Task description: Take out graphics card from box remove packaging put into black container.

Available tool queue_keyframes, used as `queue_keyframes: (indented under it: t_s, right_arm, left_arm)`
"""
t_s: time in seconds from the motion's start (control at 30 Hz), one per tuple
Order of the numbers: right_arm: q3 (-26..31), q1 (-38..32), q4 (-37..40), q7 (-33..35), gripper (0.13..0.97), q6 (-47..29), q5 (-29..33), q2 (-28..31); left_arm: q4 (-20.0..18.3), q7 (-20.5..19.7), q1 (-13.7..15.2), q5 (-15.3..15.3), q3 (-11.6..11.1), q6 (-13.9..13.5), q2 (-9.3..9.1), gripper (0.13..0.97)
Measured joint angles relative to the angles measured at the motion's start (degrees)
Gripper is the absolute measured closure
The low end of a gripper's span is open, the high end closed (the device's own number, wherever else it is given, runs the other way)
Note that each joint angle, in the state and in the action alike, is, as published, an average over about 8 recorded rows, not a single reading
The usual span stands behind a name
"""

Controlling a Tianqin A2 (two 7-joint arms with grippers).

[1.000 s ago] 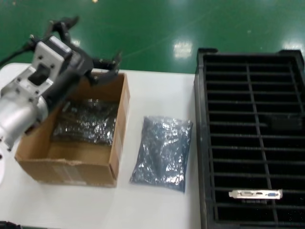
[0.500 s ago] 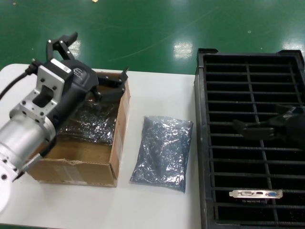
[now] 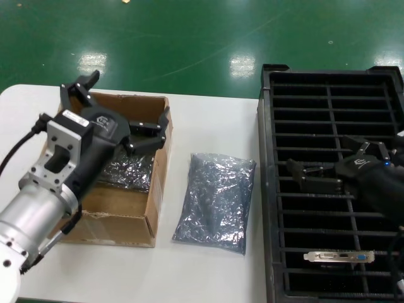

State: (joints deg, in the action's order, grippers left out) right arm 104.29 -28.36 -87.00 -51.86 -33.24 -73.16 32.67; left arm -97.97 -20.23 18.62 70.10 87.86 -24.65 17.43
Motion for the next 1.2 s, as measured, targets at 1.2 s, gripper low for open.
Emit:
queue_keyframes:
  t_s: [1.2]
  right_arm:
    - [-10.11,22.77,-3.75,41.56,0.129,26.64,-24.02,-12.42]
  left_arm:
    - [5.05,16.21,-14.95,26.47,3.06,19.74,-0.19,0.132]
